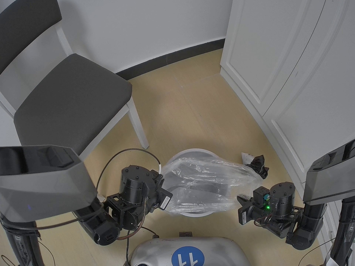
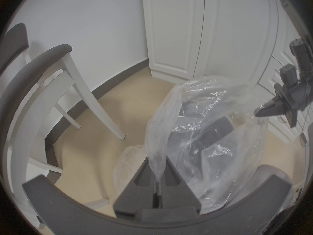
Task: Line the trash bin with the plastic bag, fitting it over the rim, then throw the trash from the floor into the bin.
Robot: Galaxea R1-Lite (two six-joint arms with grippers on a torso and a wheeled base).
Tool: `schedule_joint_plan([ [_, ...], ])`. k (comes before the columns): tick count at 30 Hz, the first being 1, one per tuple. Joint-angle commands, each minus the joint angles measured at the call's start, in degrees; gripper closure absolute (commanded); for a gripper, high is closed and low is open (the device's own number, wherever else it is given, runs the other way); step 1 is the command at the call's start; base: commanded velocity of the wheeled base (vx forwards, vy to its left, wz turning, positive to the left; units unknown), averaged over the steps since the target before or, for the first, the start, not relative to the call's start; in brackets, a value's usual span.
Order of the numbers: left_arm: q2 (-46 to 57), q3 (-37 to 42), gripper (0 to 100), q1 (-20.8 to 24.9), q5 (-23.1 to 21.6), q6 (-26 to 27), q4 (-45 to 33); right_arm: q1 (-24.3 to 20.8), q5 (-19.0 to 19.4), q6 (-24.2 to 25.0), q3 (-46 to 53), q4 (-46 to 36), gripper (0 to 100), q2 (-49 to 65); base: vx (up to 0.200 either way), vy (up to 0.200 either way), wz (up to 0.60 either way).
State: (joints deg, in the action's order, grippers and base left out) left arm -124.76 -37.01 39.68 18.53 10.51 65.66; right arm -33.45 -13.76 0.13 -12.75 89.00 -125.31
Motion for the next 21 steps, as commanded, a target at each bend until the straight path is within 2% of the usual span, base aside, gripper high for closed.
schedule_joint_plan([
  [1,10.1,3.2,100,-0.7,-0.1,0.3,-6.8,2.7,2.5,-4.4,6.0,1.0,100,4.2,0.000,0.000,0.00],
  [5,10.0,2.5,100,-1.8,-0.1,0.3,-9.8,4.8,5.7,-7.8,9.0,1.0,100,4.5,0.000,0.000,0.00],
  [7,9.9,2.5,100,-1.9,-0.1,0.3,-9.8,5.0,5.9,-8.1,9.2,1.0,100,4.5,0.000,0.000,0.00],
  [8,9.3,2.0,100,-2.9,-1.0,0.3,-10.1,6.8,8.5,-10.8,10.7,1.0,100,4.5,0.000,0.000,0.00],
  [11,8.7,1.6,100,-4.3,-2.7,0.3,-10.6,9.1,10.9,-13.1,11.3,1.0,100,4.1,0.000,0.000,0.00],
  [21,7.4,1.0,100,-4.9,-3.0,0.3,-10.7,8.2,11.0,-13.2,9.1,1.0,100,-1.3,0.000,0.000,0.00],
])
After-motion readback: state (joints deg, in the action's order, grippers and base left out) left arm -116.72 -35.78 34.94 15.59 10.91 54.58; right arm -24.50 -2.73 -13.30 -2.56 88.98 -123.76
